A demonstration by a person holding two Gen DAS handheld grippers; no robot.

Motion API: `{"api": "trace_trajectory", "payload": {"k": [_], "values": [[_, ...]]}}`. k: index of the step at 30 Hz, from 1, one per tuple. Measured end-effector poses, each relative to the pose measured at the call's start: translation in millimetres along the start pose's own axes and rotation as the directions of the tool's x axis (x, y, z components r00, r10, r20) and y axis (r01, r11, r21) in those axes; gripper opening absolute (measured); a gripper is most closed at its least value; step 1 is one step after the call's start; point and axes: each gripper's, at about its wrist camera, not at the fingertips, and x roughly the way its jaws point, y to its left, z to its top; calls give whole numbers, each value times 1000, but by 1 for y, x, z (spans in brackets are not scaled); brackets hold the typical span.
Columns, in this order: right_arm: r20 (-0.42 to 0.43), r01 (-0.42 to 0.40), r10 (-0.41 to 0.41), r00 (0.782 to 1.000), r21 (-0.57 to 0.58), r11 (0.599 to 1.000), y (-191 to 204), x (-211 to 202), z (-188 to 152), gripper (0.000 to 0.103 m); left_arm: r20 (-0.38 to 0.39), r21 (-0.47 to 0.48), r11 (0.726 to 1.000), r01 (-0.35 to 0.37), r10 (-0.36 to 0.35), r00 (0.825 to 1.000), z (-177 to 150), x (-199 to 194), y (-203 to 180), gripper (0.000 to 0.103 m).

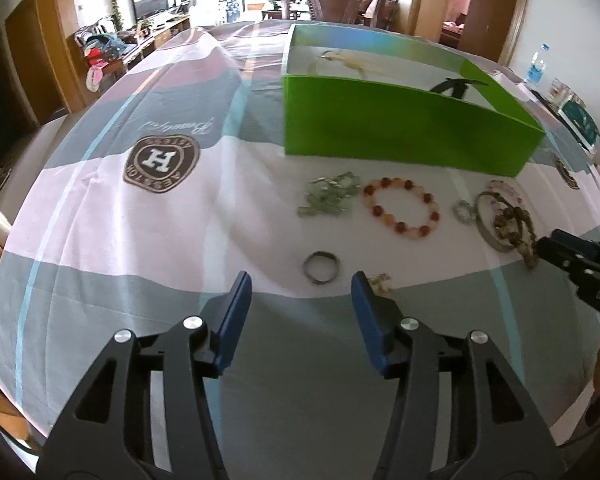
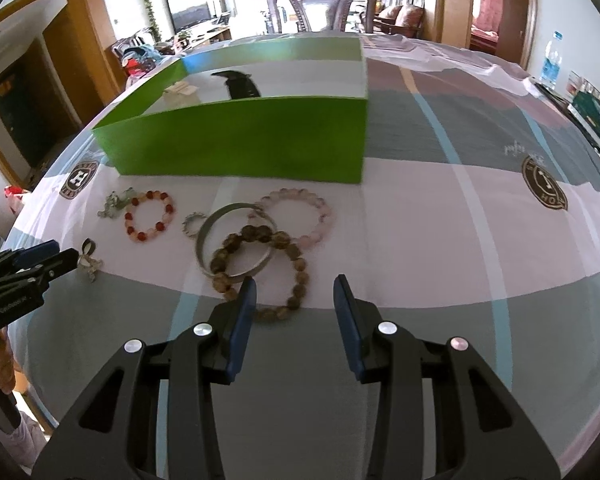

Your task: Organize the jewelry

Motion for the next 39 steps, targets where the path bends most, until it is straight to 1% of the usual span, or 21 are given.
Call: {"api": "trace_trajectory", "payload": {"k": [5,10,11,12,13,15,19,21,24,29,35,37,39], "values": [[-8,1,-1,1000,-2,1000,4,3,0,40,15,57,997,47,-48,999,-1,-6,-23,55],[-12,2,-2,1000,-2,1000,5,5,1,40,-11,103,991,89,-89,996,-3,2,-47,54],[-11,0,0,1000,-5,1000,5,6,2,40,-21,101,990,95,-93,995,-3,5,-50,53],[-10,0,0,1000,-6,1000,6,7,3,40,-31,98,990,98,-96,995,-3,9,-52,47],[-10,-1,1,1000,-7,1000,7,8,4,40,-43,97,990,99,-95,995,-4,13,-55,41],[-7,-4,4,1000,-10,1000,9,8,5,40,-39,99,991,90,-87,995,-4,15,-57,38],[2,-32,32,999,-37,999,16,6,5,40,-39,87,992,88,-84,996,-1,18,-55,28],[3,-49,49,999,-54,997,21,4,5,40,-39,83,992,91,-88,995,-1,18,-55,27],[-2,-53,53,999,-66,996,27,4,5,40,-39,83,992,93,-90,995,-1,19,-54,27],[2,-7,7,1000,-34,999,17,3,6,41,-39,92,991,97,-93,995,-2,17,-53,27],[-16,29,-29,999,-11,1000,6,11,7,41,-38,88,991,97,-94,995,0,19,-53,27],[-26,26,-26,999,-11,1000,5,17,7,41,-33,92,992,87,-84,996,1,19,-54,23],[-21,27,-27,999,-16,1000,5,20,8,41,-27,98,992,81,-78,997,0,20,-55,22]]}}
